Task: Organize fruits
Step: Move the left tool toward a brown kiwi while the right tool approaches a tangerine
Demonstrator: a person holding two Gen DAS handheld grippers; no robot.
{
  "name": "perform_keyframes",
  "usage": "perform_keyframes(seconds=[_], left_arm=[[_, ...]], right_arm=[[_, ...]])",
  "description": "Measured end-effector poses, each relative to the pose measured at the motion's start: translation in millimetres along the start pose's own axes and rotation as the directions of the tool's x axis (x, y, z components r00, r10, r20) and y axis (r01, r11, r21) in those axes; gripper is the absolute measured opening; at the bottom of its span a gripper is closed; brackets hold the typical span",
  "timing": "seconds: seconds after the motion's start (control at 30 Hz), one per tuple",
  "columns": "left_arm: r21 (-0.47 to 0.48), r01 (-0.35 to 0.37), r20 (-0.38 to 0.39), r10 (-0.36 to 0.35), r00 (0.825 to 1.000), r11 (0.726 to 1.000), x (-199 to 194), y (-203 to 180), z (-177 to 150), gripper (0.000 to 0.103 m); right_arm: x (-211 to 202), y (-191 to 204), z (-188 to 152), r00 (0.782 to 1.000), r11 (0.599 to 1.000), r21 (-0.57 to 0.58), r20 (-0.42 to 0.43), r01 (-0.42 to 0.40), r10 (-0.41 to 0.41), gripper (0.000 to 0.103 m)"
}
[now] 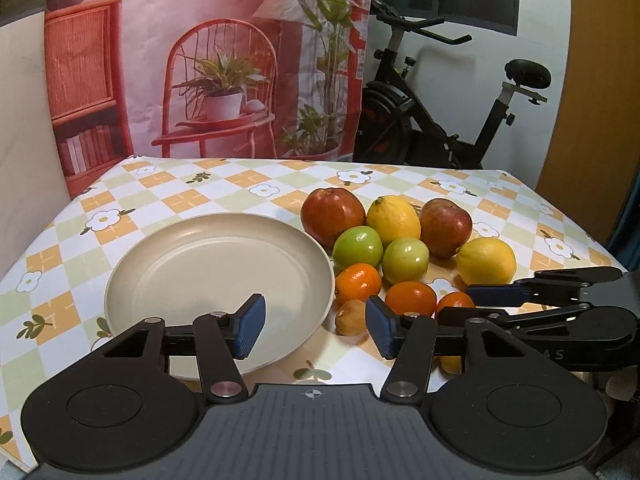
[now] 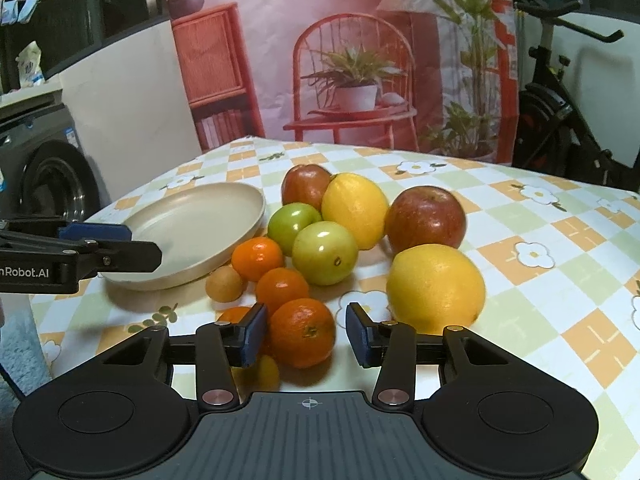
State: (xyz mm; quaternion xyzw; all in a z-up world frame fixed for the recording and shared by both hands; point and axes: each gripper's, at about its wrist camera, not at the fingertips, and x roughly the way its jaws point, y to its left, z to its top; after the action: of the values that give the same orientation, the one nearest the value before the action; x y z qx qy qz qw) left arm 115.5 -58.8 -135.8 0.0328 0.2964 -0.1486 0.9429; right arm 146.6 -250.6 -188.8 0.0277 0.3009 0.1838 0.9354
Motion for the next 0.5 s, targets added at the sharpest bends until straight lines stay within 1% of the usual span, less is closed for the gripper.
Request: perform_keyframes(seconds=[0.2, 0.23, 0.33, 0.47, 0.5], left_arm=[[-0.004, 0.009, 0.003, -0.009, 1.000, 1.000, -1.5, 0.5, -0.3, 0.058], [-0.004, 0.012, 0.002, -0.012, 1.000, 1.000, -1.5, 1.3, -0.6, 0.058], [0.000, 0.025, 0.000, -0.025, 1.000, 1.000, -1.3, 0.0, -0.9, 0.058], [0.017, 0.056, -0.004, -0.056, 0.998, 0.998, -1.0, -5.5, -2.4, 0.058], [0.018, 0.069, -0.010, -0.069, 0.998, 0.997, -0.3, -6.9, -3.1, 0.056]], right_arm=[[1.4, -5.4, 0.8, 1.000, 0.999, 0.043, -0.013, -0.022, 0.023, 0.038], [0.7, -6.2, -0.2, 1.000, 0.998, 0.049, -0.012, -0.026, 0.027, 0.036], [-3.6, -7.2, -4.0, 0.999, 0.997, 0.064, 0.001, -0.034, 0.034, 0.035], [-12.5, -15.3, -9.3, 0.999, 0.993, 0.115, 0.035, -0.018, 0.014, 0.035], [-14.6, -18.2, -9.0, 0.999, 0.992, 0.128, 0.045, -0.017, 0.011, 0.035]])
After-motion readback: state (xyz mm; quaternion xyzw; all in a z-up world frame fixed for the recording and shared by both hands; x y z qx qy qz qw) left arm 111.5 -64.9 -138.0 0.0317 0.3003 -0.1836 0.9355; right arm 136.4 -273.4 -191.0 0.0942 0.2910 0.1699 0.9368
